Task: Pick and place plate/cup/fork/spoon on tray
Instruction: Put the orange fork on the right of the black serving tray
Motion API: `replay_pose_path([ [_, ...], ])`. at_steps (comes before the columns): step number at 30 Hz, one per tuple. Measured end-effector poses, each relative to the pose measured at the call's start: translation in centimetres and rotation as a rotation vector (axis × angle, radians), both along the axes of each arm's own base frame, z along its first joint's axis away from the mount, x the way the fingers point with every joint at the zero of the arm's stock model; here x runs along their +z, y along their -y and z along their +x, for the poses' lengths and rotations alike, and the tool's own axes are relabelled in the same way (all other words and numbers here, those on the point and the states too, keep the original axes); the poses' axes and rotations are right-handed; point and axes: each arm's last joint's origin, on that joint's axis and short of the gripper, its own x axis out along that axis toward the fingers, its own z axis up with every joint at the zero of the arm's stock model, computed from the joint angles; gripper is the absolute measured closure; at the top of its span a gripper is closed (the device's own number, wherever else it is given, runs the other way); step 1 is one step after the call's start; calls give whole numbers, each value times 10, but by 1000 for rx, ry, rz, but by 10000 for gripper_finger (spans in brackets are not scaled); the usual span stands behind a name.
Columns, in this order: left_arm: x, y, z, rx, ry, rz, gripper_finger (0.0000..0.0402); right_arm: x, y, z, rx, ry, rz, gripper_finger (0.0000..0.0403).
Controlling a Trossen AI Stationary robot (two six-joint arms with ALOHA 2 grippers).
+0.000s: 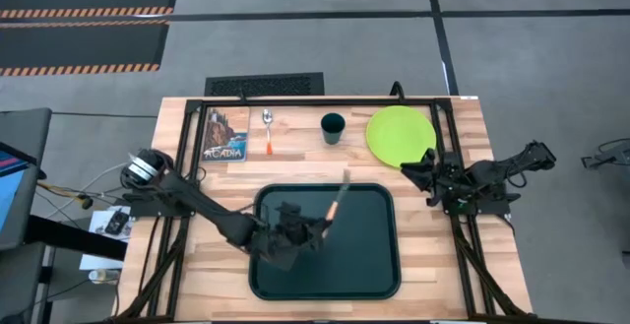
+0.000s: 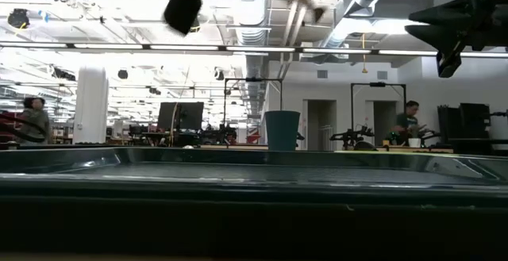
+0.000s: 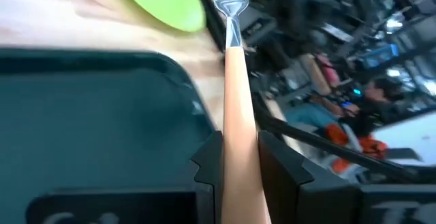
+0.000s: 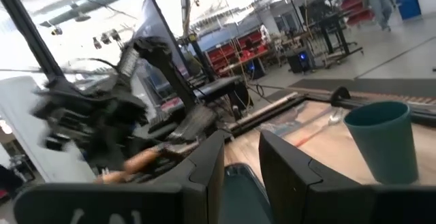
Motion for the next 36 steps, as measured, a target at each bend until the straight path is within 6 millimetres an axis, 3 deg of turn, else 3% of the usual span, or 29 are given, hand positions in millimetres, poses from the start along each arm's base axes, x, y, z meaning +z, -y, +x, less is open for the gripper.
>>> replay_pose_path([
  [10, 9, 38, 65, -36, -294, 108, 349, 0, 0, 0, 0, -2, 1, 283],
  [16, -11, 56, 96, -16, -410, 110, 349, 0, 0, 0, 1, -4, 0, 283],
  [19, -21, 58, 103, 12, -477, 83, 349, -1, 0, 0, 1, -10, -3, 283],
  [25, -31, 52, 94, 159, -526, 55, 349, -1, 0, 0, 4, -6, 16, 283],
  [30, -31, 47, 90, 261, -477, 66, 349, -2, 0, 0, 7, -12, 28, 283],
  [36, -31, 49, 100, 282, -364, 42, 349, -3, 0, 1, 15, -10, 75, 283],
])
